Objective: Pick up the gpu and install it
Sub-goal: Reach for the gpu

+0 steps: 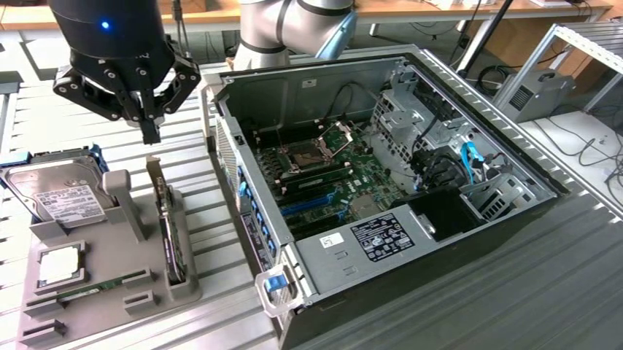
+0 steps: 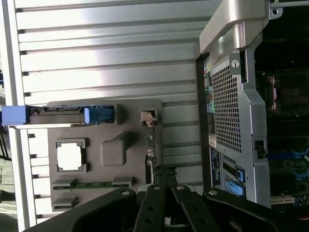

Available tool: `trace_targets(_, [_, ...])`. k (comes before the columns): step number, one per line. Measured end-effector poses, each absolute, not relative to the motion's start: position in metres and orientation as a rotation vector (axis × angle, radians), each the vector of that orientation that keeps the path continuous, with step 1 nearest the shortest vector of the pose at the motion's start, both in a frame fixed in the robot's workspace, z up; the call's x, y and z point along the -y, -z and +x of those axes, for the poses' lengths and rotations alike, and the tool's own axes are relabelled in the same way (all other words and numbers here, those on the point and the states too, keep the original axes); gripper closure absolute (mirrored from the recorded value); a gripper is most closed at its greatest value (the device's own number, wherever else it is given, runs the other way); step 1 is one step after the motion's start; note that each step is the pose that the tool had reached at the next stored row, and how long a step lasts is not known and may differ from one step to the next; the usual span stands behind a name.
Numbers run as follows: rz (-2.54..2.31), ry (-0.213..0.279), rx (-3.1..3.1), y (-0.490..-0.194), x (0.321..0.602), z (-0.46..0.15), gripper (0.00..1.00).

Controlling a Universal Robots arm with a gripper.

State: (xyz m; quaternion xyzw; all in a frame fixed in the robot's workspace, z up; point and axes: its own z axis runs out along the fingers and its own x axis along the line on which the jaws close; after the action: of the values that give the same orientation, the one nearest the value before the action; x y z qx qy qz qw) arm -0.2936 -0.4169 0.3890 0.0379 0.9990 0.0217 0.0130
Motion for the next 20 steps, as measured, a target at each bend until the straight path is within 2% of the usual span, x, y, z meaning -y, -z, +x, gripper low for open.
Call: trace_targets(20, [0.118, -0.068, -3.112, -0.379, 0.436, -0.343, 0.89])
